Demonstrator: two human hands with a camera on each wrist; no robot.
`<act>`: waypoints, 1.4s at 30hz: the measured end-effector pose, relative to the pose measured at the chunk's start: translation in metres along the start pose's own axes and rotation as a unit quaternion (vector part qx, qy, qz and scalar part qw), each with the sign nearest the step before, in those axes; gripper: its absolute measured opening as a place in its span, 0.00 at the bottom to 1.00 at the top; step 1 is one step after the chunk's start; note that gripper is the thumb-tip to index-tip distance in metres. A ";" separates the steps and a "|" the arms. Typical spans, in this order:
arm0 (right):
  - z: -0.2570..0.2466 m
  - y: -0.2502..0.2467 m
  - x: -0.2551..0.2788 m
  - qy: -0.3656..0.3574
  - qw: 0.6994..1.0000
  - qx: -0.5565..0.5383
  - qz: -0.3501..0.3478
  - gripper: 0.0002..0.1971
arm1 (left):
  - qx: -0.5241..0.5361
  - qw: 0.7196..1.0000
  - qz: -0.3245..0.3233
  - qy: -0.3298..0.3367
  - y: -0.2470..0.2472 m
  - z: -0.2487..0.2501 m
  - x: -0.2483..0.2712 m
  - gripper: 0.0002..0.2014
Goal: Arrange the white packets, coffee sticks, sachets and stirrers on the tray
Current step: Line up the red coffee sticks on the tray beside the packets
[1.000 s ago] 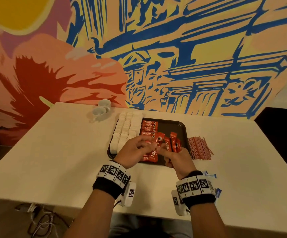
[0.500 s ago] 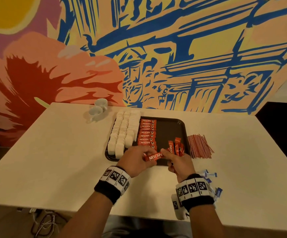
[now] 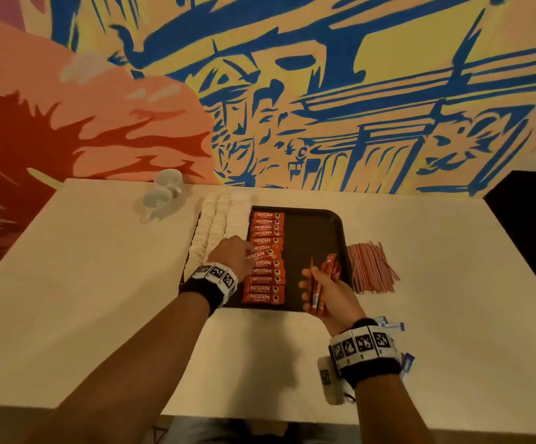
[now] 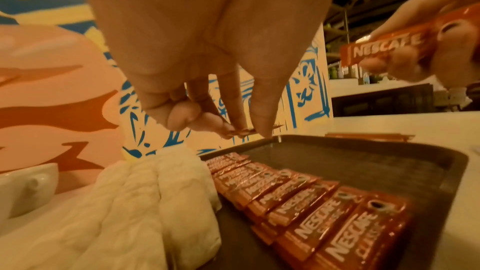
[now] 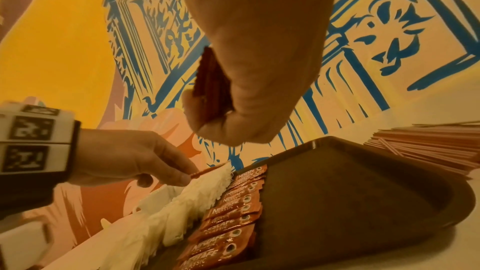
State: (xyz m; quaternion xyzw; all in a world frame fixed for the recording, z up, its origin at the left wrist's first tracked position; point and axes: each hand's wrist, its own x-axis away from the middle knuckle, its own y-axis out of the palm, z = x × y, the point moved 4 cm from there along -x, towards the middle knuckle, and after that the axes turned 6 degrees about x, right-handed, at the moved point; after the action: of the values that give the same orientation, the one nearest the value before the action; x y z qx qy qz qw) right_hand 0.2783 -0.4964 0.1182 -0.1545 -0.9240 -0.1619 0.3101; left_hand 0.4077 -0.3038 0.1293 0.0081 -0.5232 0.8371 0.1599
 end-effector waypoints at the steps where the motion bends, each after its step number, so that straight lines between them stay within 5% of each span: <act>1: 0.000 -0.001 -0.002 0.002 1.000 -0.004 -0.002 0.14 | -0.014 1.000 -0.006 -0.004 0.004 0.000 -0.009 0.16; 12: -0.001 -0.015 -0.038 0.014 0.999 0.028 0.041 0.14 | -0.087 0.993 -0.070 -0.024 0.044 0.003 -0.058 0.15; 22: -0.005 -0.009 -0.057 0.009 0.998 0.055 0.027 0.11 | -0.039 0.996 -0.076 -0.018 0.037 0.004 -0.061 0.20; 27: -0.012 0.001 -0.056 -0.002 0.999 0.035 0.018 0.09 | 0.142 0.988 -0.056 -0.003 0.012 0.017 -0.045 0.14; 32: -0.021 0.011 -0.041 -0.031 0.999 -0.005 -0.019 0.08 | 0.321 0.930 -0.160 0.078 -0.013 0.042 -0.005 0.15; 37: -0.021 0.023 -0.016 -0.069 0.995 -0.010 -0.073 0.17 | 0.313 0.938 -0.049 0.139 -0.025 0.049 0.029 0.07; 42: -0.014 0.025 0.009 -0.048 0.992 -0.038 -0.110 0.28 | 0.125 0.955 0.130 0.236 -0.046 0.048 0.064 0.06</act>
State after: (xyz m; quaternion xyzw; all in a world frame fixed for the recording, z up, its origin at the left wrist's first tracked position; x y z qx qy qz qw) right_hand 0.2883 -0.4778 0.1396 -0.0716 -0.9422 -0.2225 0.2401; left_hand 0.3527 -0.3109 0.2032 -0.2380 -0.3579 0.8876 0.1658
